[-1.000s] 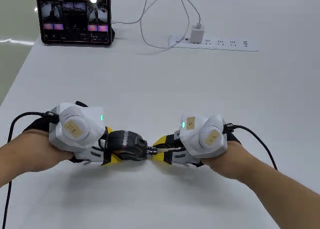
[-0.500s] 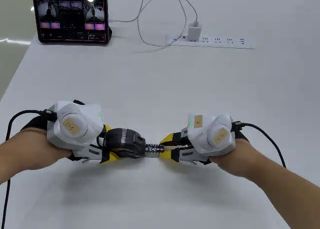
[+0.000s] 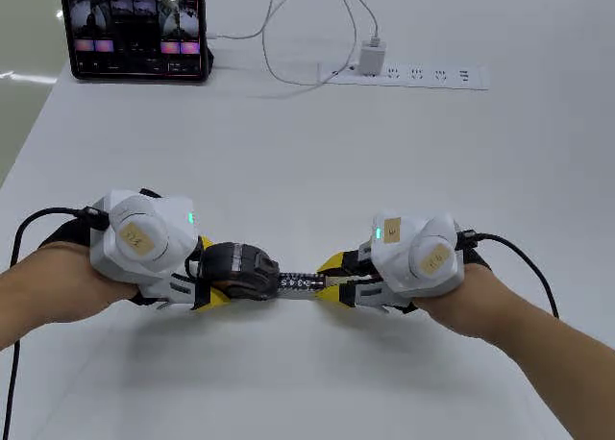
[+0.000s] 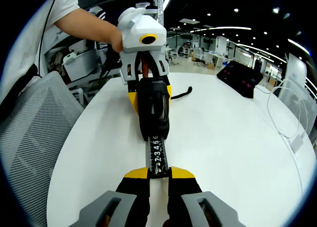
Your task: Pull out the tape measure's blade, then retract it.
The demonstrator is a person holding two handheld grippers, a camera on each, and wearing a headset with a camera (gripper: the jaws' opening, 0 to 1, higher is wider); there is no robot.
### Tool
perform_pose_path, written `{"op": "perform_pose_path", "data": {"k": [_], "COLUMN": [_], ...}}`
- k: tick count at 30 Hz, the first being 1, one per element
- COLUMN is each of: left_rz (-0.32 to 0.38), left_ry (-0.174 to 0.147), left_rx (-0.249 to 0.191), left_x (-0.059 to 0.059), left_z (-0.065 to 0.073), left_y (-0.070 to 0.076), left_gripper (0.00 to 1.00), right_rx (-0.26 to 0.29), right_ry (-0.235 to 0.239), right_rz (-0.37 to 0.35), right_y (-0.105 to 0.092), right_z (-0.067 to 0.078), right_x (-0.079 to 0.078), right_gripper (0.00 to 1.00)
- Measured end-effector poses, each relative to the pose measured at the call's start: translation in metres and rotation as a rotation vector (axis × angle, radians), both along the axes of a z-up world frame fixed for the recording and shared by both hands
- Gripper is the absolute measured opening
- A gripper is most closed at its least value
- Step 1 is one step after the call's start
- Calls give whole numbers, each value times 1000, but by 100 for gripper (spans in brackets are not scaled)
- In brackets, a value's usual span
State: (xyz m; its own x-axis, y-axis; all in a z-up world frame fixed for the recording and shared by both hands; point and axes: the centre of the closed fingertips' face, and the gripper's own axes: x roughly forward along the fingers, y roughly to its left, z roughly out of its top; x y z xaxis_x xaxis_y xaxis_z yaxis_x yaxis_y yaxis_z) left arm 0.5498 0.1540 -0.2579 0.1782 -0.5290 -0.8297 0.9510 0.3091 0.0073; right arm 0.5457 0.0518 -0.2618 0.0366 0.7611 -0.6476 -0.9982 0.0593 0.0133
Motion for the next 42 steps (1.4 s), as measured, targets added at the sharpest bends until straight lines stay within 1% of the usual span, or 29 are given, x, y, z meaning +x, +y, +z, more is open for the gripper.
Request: {"op": "perform_pose_path", "data": {"k": [9,17,23,29,42], "left_rz": [1,2,1,2,1], "left_ry": [-1,-2,-2,-3,-4], "left_rx": [-4,-5,-5,-6,-5], "left_x": [0,0,1,2,0], "left_z": [0,0,-1,-1,0], "left_y": [0,-1,0,-1,-2], "left_gripper": [28,28,28,28,28], "right_rx": [-18,-29,-41,-54,-71], "right_ry": [-11,-6,-18,-17,-15], "right_rz": [-2,-14,-11,-18,-26], "right_y": [-11,-19,-23,-31,-40], "right_z": [-1,-1,-1,-2,-2], "right_x": [0,1,1,1,1], "right_gripper": [8,8,8,8,8]}}
